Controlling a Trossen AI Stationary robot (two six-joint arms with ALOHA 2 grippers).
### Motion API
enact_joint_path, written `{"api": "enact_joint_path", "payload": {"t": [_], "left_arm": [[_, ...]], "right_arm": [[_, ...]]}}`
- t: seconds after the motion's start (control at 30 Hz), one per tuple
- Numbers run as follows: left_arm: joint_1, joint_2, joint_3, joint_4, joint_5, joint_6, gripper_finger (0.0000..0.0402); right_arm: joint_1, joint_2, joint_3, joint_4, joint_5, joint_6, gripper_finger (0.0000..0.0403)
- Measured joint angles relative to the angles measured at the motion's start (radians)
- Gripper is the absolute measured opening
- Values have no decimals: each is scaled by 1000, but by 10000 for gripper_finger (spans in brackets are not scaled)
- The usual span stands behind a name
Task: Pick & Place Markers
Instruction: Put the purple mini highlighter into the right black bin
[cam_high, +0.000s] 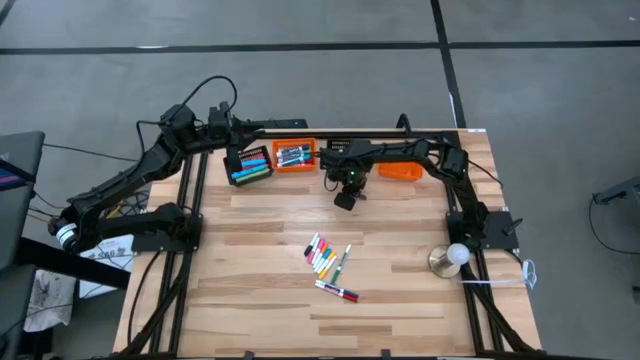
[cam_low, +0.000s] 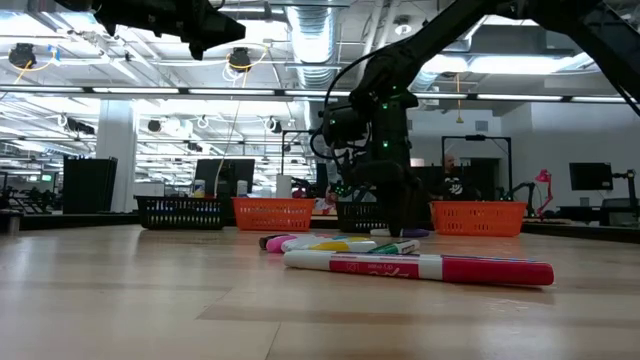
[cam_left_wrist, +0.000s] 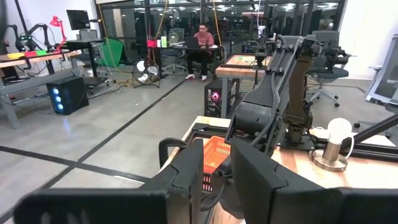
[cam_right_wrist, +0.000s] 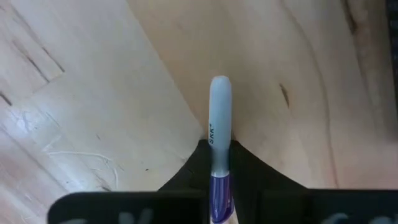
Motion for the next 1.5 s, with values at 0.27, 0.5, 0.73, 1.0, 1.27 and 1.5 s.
{"api": "enact_joint_path", "payload": {"t": [0.27,0.5,0.73,1.0,1.27,1.5], "left_arm": [[0,0,0,0,0,-1,80],[0,0,0,0,0,-3,80],[-1,0,0,0,0,-3,80],[-1,0,0,0,0,-4,80],[-1,0,0,0,0,-4,80],[-1,0,0,0,0,-4,80]], "right_arm": [[-2,-70,20,-56,-44,3,22],[-54,-250,60,-61,-329,-78,20],[-167,-435,60,56,-795,-156,20],[-253,-534,62,269,-1246,-87,20],[-243,-501,61,301,-1210,-37,20],[-229,-422,62,273,-775,-52,21]]}}
